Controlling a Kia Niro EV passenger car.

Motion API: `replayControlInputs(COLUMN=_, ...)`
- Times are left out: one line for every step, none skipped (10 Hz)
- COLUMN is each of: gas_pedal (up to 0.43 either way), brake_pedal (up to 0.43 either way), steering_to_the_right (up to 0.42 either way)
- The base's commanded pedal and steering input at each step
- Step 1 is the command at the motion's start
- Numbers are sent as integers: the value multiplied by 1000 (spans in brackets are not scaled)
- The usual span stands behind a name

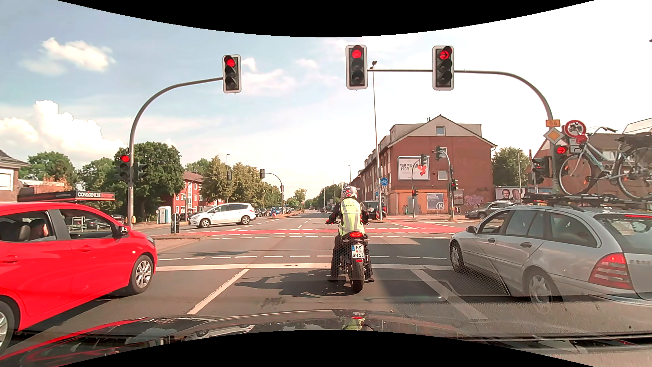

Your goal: Follow the waypoints while adhering to traffic rules and regulations

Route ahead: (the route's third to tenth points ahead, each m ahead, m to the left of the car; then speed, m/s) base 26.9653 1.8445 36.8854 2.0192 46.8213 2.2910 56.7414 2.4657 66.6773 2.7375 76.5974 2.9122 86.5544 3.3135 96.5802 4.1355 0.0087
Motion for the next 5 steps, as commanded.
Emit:
replayControlInputs(gas_pedal=0, brake_pedal=0, steering_to_the_right=10)
replayControlInputs(gas_pedal=0, brake_pedal=0, steering_to_the_right=10)
replayControlInputs(gas_pedal=0, brake_pedal=0, steering_to_the_right=10)
replayControlInputs(gas_pedal=0, brake_pedal=0, steering_to_the_right=10)
replayControlInputs(gas_pedal=0, brake_pedal=0, steering_to_the_right=10)
